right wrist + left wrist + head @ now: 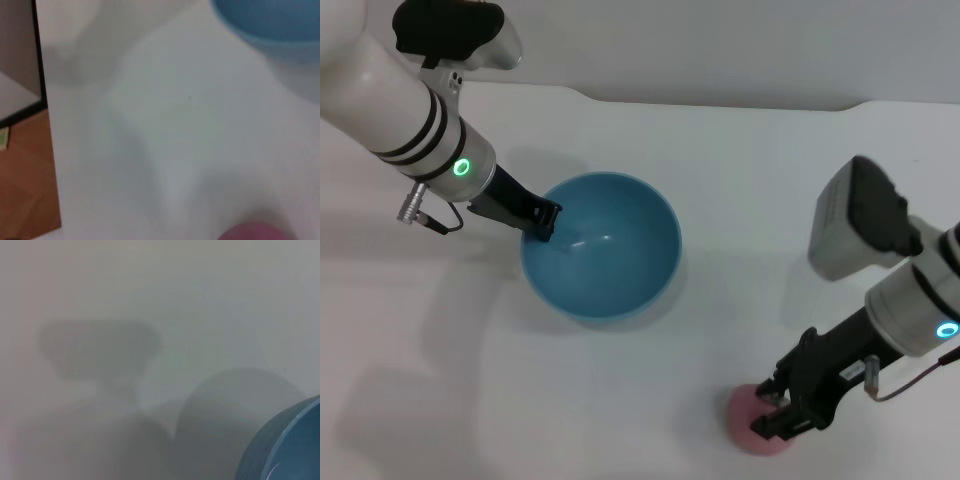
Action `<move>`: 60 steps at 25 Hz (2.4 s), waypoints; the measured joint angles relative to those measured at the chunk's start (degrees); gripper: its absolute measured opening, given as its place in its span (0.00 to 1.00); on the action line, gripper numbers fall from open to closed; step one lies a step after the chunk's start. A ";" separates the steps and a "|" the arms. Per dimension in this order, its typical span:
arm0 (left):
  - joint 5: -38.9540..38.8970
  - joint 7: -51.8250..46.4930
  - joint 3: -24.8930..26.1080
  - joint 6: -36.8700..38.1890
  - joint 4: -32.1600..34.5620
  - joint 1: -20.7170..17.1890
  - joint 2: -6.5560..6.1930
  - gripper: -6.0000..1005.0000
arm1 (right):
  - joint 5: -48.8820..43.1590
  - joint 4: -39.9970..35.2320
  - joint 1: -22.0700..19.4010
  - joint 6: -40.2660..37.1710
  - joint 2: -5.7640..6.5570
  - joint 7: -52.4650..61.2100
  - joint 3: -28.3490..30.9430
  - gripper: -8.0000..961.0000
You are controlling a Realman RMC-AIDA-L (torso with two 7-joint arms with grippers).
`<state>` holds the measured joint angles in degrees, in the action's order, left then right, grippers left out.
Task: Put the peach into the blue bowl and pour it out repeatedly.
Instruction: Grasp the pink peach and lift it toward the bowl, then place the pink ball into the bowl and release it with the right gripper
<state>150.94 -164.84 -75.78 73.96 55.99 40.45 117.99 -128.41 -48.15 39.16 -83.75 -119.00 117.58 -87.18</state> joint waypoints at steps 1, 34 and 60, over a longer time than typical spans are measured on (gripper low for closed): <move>0.01 -0.01 0.00 -0.04 0.00 0.08 0.00 0.01 | -0.05 0.16 0.16 0.24 -0.01 0.44 -1.23 0.47; -5.38 -0.04 -10.38 -2.85 -0.36 3.62 0.49 0.01 | 3.34 -5.70 -10.58 -11.11 2.35 -6.02 43.44 0.06; -22.69 -0.04 -24.90 -10.36 -8.94 10.89 0.87 0.01 | 6.00 -7.09 -8.24 -9.34 0.55 -12.68 29.33 0.20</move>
<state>128.24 -164.88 -100.68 63.60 47.05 51.33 118.86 -122.41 -55.25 30.92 -93.09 -118.45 104.90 -57.86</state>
